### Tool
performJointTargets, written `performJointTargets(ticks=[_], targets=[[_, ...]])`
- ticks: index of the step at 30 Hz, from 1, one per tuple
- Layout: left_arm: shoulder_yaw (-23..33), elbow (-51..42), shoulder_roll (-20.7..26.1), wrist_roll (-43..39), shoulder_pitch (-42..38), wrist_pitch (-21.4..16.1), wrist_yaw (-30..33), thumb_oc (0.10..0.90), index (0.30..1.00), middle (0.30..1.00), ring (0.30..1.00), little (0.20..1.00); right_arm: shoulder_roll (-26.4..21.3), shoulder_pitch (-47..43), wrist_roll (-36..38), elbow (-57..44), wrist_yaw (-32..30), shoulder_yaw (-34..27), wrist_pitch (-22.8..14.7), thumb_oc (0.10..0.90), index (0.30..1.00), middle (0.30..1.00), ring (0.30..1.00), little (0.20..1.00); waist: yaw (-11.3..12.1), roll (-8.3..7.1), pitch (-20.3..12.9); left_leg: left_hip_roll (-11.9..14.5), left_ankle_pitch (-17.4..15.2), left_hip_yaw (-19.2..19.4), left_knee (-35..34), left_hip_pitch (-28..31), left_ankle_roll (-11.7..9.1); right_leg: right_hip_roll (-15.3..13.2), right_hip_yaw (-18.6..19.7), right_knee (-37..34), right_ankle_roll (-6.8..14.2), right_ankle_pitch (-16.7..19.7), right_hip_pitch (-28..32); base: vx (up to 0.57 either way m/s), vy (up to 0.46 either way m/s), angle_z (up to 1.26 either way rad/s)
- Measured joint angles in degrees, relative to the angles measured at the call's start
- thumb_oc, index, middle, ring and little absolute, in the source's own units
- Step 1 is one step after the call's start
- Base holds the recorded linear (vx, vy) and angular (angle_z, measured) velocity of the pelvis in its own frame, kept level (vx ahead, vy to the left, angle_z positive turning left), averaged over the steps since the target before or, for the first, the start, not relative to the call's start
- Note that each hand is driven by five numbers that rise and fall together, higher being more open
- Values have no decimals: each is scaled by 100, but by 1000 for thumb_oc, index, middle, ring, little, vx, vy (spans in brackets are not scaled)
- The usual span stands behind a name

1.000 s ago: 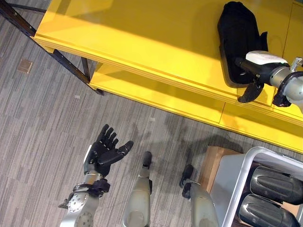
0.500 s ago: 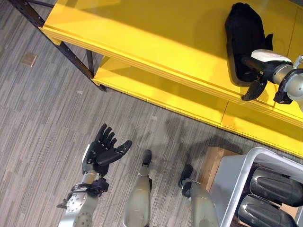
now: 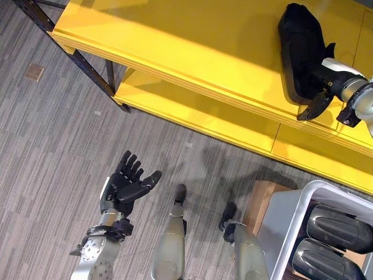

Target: Move parts from the plastic box to the shelf.

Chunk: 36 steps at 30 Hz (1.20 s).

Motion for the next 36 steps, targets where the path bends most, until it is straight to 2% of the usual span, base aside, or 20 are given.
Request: performJointTargets(ticks=[23, 36], targets=[[4, -16, -1, -12, 9, -74, 118, 900, 1000, 1000, 1000, 1000, 91, 47, 237, 114, -178, -92, 12, 900, 1000, 1000, 1000, 1000, 10, 9, -5, 6, 1, 32, 0, -3, -7, 1, 31, 15, -20, 15, -33, 0, 0, 0], [5, -22, -3, -11, 18, -80, 131, 900, 1000, 1000, 1000, 1000, 263, 198, 375, 344, -277, -511, 51, 900, 1000, 1000, 1000, 1000, 14, 14, -9, 11, -1, 34, 8, -12, -9, 0, 35, 11, -36, 9, -38, 0, 0, 0]])
